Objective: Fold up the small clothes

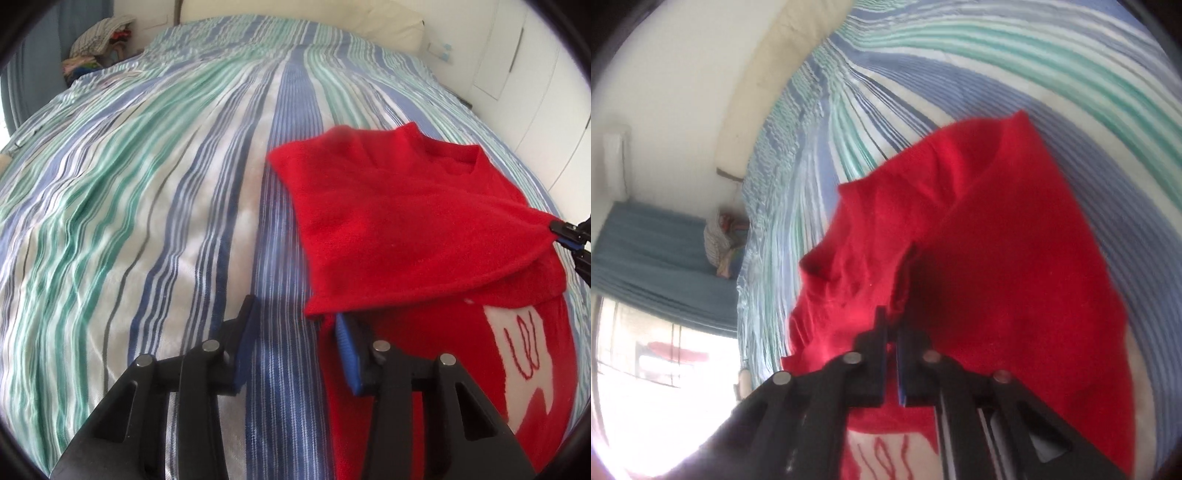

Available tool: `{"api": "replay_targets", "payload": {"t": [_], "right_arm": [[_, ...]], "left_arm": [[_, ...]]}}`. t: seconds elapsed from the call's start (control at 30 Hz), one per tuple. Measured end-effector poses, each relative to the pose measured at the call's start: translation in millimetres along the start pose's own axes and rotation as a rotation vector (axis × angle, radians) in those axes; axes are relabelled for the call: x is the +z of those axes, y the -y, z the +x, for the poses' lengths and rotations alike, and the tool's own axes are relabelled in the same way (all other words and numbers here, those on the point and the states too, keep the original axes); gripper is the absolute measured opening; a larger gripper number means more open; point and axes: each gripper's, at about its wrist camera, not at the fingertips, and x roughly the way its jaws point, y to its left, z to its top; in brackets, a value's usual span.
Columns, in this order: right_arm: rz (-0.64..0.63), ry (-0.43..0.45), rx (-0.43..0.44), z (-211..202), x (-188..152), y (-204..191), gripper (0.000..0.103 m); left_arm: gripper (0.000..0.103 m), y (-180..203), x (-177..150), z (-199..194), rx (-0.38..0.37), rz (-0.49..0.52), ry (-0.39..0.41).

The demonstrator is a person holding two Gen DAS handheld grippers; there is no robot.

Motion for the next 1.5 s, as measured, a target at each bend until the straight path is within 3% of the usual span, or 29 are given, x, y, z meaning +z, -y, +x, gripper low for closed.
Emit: {"api": "replay_targets", "payload": {"t": [0.03,0.13,0.23,0.3,0.37,0.47,0.53,0.67,0.87,0.97,1.07,1.23,1.5], "right_arm": [[-0.045,0.015,-0.038,-6.5,0.6,-2.9,0.004],[-0.100,-0.064,-0.150,6.4,0.8,6.0,0.005],[-0.083,-0.114,-0.163,16.0,-3.0,19.1,0.010],[-0.103,-0.095,-0.143,8.1,-4.3,17.5,0.020],[-0.156,-0.063,-0.136,-10.9,-8.5,16.2,0.045],[-0.304,0.030,-0.131,-61.9,-19.7,14.8,0.059],[-0.424,0.076,-0.163,-92.0,-31.7,16.6,0.069],[-0.603,0.127,-0.287,-133.8,-59.5,45.2,0.071],[-0.665,0.133,-0.450,-158.1,-91.6,101.2,0.071],[-0.608,0.177,-0.465,-164.9,-103.7,121.9,0.071],[-0.551,0.145,-0.492,-156.4,-103.5,135.1,0.071],[-0.535,0.148,-0.481,-145.8,-100.8,143.3,0.078],[-0.584,0.159,-0.500,-131.9,-110.1,139.6,0.091]], "left_arm": [[0.043,1.1,-0.4,0.6,0.006,0.003,0.001],[0.043,0.7,-0.7,-0.6,0.012,-0.010,-0.004],[0.043,-3.5,-2.7,-8.9,0.013,-0.031,-0.020],[0.046,-6.1,-7.7,-19.2,0.018,-0.029,-0.036],[0.059,-8.2,-15.6,-32.6,0.033,-0.021,-0.047],[0.072,-8.1,-30.4,-54.9,0.024,-0.016,-0.053],[0.076,-6.3,-39.5,-67.7,-0.011,-0.037,-0.055],[0.083,-2.1,-55.8,-84.4,-0.059,-0.082,-0.038],[0.086,-16.6,-80.1,-74.9,-0.008,-0.188,-0.019],[0.088,-25.3,-85.3,-70.7,0.015,-0.211,-0.025],[0.096,-28.5,-87.3,-62.7,0.011,-0.217,-0.034],[0.102,-21.9,-89.5,-56.4,0.037,-0.190,-0.028],[0.102,-20.0,-89.9,-52.5,0.050,-0.166,-0.033]]}}
